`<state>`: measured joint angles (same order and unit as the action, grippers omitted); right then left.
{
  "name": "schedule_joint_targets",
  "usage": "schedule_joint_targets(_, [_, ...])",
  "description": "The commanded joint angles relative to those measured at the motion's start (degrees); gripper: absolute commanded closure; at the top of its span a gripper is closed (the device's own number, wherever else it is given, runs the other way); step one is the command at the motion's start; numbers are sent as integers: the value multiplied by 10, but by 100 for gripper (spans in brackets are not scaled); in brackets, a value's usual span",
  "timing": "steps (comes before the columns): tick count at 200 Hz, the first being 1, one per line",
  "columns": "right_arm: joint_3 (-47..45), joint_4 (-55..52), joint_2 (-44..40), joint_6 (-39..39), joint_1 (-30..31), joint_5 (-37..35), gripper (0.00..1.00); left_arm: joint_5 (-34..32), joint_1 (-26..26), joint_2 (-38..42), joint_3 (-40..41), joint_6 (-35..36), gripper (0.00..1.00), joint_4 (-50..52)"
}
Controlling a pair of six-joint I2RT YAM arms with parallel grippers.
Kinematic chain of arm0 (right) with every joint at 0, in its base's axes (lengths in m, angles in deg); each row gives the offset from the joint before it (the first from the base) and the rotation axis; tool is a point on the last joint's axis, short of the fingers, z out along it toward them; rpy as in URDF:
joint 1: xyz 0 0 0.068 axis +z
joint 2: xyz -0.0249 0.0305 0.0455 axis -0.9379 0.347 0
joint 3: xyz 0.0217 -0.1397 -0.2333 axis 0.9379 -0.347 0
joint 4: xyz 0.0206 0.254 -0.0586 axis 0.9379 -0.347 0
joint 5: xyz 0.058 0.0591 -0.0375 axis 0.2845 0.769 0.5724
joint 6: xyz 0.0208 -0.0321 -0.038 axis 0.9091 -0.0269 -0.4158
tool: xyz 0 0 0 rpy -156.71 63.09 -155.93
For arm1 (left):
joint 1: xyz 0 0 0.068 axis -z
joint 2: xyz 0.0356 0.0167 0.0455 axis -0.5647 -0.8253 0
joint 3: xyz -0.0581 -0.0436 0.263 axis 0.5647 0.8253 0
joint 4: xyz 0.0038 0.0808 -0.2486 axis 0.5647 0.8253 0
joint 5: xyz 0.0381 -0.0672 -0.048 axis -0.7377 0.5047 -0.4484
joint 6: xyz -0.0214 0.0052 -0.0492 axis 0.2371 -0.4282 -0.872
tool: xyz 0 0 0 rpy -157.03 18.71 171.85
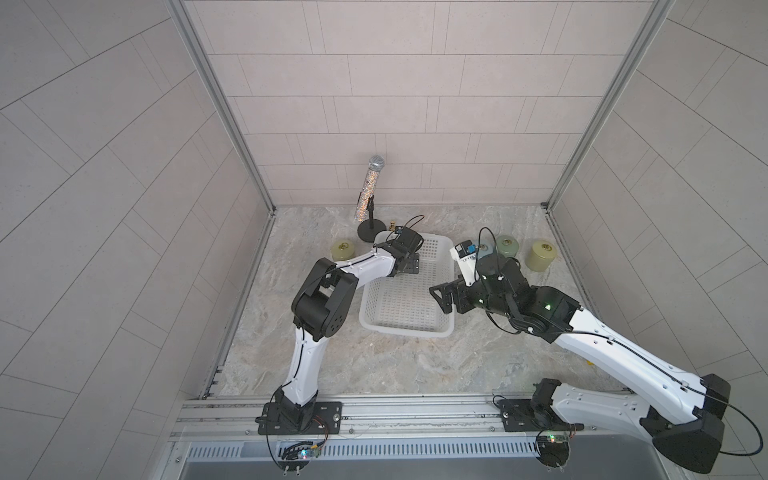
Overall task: Take the tea canister out of the basket
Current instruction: Pick up the tea canister from the basket.
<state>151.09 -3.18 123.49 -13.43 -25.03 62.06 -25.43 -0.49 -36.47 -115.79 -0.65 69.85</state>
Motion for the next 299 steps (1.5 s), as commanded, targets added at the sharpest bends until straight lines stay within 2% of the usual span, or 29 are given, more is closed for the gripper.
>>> schedule_joint_targets(1, [-4,3,-14,7,-1,1,0,-6,-4,-23,-7,3,2,25])
schedule_joint_targets(88, [-7,-2,-20,9,-1,-1,0,-10,-5,-48,-27,3,3,9])
schedule_joint_targets(111, [-7,-2,-17,9,-1,-1,0,-13,-5,-42,-20,5,8,7])
schedule_joint_targets(155, [-5,5,-11,11,-1,4,0,-16,-5,-21,-7,7,14,-2])
schedule_joint_targets(219, [-7,6,-14,11,-2,2,0,-7,-1,20,2,3,15,3])
schedule_joint_targets(299, [-14,9,-23,2,-1,-2,0,-5,15,115,20,-2,16,40])
